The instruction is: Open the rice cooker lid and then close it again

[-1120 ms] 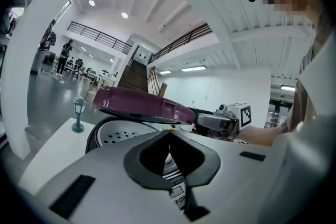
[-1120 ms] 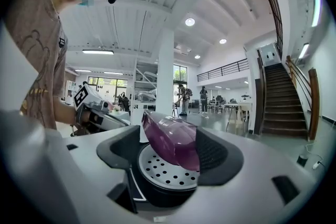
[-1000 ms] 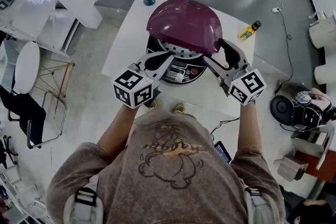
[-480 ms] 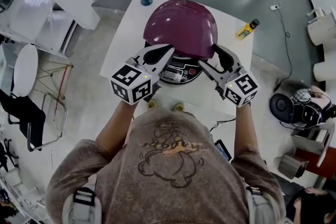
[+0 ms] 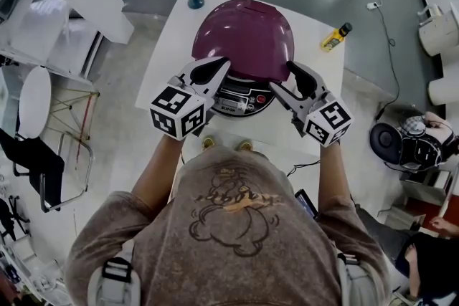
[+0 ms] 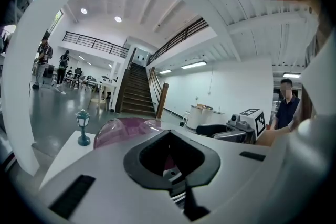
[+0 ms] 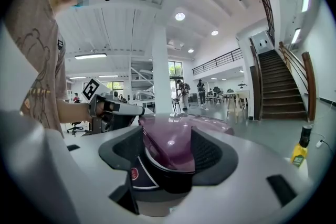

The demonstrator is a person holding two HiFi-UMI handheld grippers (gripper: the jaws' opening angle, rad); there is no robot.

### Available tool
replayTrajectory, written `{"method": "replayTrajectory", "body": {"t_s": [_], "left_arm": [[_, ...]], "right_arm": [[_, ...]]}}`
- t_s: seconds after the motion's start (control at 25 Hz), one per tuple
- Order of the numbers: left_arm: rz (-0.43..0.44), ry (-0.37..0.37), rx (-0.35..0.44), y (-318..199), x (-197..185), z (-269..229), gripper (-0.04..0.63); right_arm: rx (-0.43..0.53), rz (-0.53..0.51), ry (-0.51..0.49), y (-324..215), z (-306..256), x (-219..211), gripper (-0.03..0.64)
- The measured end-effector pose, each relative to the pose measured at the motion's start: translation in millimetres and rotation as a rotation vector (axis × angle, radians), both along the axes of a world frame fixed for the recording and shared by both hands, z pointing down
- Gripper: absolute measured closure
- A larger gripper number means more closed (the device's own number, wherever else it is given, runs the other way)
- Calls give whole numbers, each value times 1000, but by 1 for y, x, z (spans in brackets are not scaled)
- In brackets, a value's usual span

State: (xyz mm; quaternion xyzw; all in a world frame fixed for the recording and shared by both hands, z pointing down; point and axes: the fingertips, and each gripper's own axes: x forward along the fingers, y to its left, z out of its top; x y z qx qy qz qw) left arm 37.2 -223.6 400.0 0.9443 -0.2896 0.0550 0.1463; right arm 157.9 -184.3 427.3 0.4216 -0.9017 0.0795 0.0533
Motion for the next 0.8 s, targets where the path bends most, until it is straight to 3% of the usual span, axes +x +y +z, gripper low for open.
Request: {"method": "replayTrajectory", "body": {"t_s": [0.8], "left_arm": [[44, -131, -100, 3, 4, 36, 574]], "right_arm": [[-74, 30, -60, 2, 23, 0, 353]]}}
